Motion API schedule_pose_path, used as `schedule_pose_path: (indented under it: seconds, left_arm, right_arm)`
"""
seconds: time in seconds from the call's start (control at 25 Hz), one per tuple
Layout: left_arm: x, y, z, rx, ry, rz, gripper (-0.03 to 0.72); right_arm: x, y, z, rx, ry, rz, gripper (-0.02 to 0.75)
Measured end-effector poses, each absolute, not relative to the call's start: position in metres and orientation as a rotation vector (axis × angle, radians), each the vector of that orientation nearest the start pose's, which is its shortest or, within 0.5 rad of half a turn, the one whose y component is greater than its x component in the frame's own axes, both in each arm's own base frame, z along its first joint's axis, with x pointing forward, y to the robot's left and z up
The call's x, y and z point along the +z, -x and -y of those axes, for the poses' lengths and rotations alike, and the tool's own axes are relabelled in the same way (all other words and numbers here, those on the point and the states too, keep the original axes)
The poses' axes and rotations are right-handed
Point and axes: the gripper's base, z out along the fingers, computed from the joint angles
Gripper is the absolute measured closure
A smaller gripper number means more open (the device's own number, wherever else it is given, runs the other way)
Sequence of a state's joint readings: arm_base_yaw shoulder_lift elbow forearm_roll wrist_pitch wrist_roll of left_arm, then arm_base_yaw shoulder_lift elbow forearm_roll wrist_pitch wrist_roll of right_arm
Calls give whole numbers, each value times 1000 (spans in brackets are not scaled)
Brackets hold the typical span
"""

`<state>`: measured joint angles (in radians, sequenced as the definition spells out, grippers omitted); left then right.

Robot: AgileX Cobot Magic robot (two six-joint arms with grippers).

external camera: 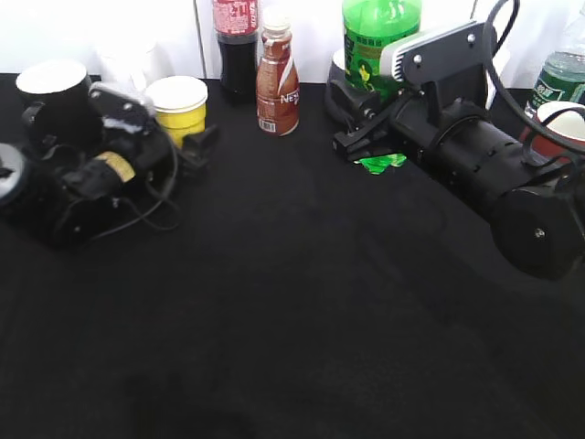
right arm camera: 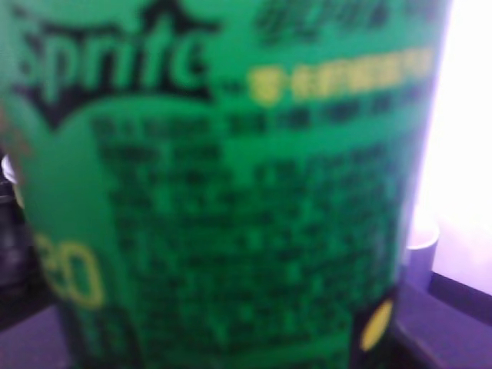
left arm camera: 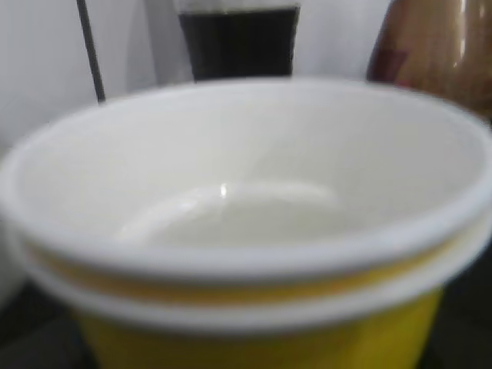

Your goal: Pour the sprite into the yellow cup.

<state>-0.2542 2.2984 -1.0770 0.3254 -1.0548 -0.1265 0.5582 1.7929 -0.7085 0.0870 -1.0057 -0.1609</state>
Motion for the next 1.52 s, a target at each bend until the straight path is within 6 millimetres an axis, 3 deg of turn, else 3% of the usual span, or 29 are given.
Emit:
schedule_pose_path:
  seconds: [0.08, 0.16, 0.24, 0.36, 0.52, 0.6, 0.84, 0.96, 1.04, 1.12, 1.28, 1.4, 1.52]
  left_arm:
    - [84, -390, 125, -392, -442, -1676, 100]
    - [89, -358, 116, -386, -446, -1754, 100]
    - [105, -323, 108, -384, -457, -1790, 100]
    - [153, -277, 94, -364, -443, -1800, 104]
    - [215, -246, 79, -261, -433, -1826, 104]
    - [229, -239, 76, -249, -426, -1793, 104]
    - [230, -239, 76, -250, -424, -1790, 104]
    - [231, -239, 76, -257, -421, -1777, 104]
    - [231, -239, 76, -280, -394, -1783, 104]
    - [231, -239, 77, -285, -392, -1784, 104]
    - [231, -238, 78, -281, -422, -1780, 104]
    - [231, -231, 81, -293, -426, -1857, 104]
    - [245, -215, 95, -211, -467, -2108, 104]
  right_arm:
    - [192, -298, -174, 280, 413, -1518, 301]
    - [191, -302, -165, 249, 283, -1558, 301]
    - [184, -309, -150, 196, 171, -1581, 301]
    - [162, -329, -127, 101, 78, -1611, 302]
    - [142, -362, -120, 58, 17, -1576, 302]
    - [132, -375, -126, 71, 12, -1579, 302]
    - [116, -385, -132, 88, 23, -1592, 294]
    - [115, -386, -133, 91, 27, -1603, 117]
    - [114, -385, -134, 102, 34, -1659, 89]
    - [118, -379, -135, 101, 38, -1666, 87]
    - [105, -356, -129, 67, 41, -1744, 90]
    - [142, -339, -126, 118, 41, -1813, 90]
    - [191, -308, -126, 263, 61, -2114, 113]
